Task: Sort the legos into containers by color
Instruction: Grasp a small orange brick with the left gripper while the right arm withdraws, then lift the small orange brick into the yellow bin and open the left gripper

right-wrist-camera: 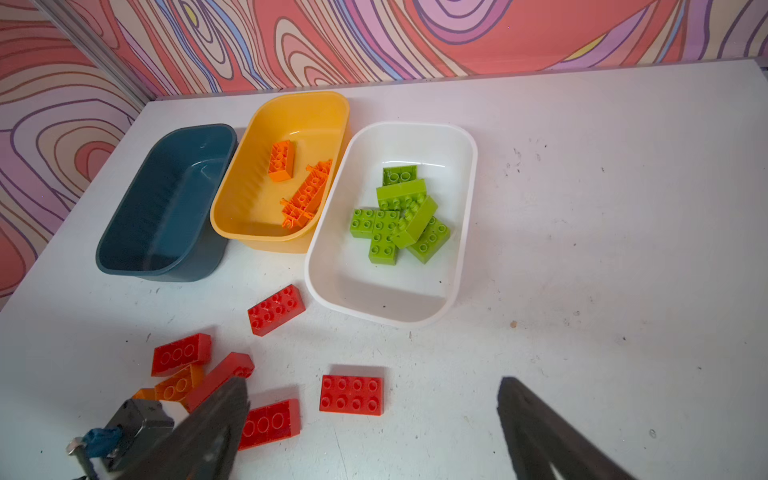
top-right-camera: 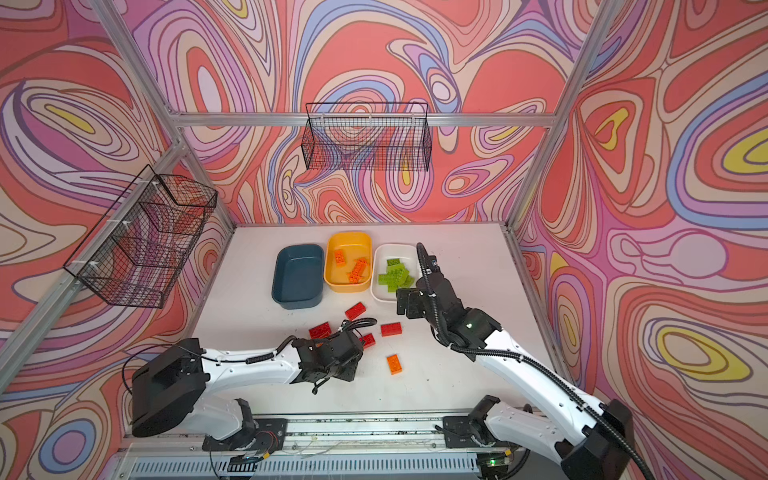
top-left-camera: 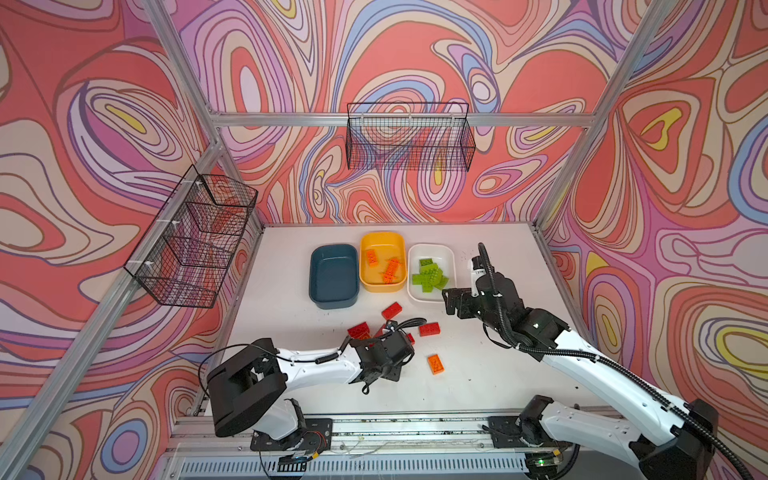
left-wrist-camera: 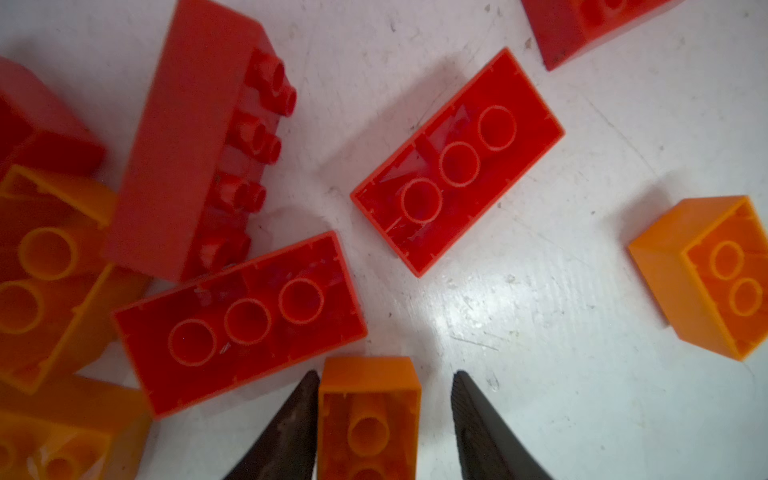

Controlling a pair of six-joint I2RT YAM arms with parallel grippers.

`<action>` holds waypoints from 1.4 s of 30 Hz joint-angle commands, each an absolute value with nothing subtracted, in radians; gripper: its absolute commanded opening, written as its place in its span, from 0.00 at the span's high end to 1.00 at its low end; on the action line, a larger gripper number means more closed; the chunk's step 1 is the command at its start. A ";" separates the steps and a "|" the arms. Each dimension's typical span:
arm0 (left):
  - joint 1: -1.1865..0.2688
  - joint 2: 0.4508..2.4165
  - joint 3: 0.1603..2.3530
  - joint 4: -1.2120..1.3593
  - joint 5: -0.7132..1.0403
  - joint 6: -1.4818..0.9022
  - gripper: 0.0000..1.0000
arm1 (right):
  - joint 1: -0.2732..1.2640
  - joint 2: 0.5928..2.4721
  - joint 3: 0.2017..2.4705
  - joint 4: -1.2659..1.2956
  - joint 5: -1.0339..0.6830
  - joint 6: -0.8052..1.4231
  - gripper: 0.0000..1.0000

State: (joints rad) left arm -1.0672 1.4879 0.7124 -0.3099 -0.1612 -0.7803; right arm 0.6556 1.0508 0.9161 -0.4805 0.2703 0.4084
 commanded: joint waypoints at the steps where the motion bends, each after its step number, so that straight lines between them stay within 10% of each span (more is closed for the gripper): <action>1: -1.071 1.523 0.722 -0.369 -0.173 -0.799 0.57 | 0.651 1.037 0.905 -0.485 0.288 0.404 0.02; 10: -1.071 1.545 0.783 -0.451 -0.194 -0.773 0.82 | 0.653 1.013 0.909 -0.503 0.305 0.407 0.02; 21: -0.873 1.507 1.105 -0.563 -0.310 -0.530 0.86 | 0.652 0.973 0.923 -0.530 0.300 0.410 0.02; 31: -0.594 1.852 1.565 -0.551 -0.197 -0.345 0.83 | 0.652 0.933 0.857 -0.521 0.235 0.469 0.02; 38: -0.494 2.178 1.900 -0.607 -0.096 -0.345 0.72 | 0.652 0.910 0.848 -0.545 0.241 0.477 0.02; 42: -0.480 2.264 2.031 -0.664 -0.089 -0.340 0.22 | 0.653 0.905 0.862 -0.571 0.275 0.470 0.02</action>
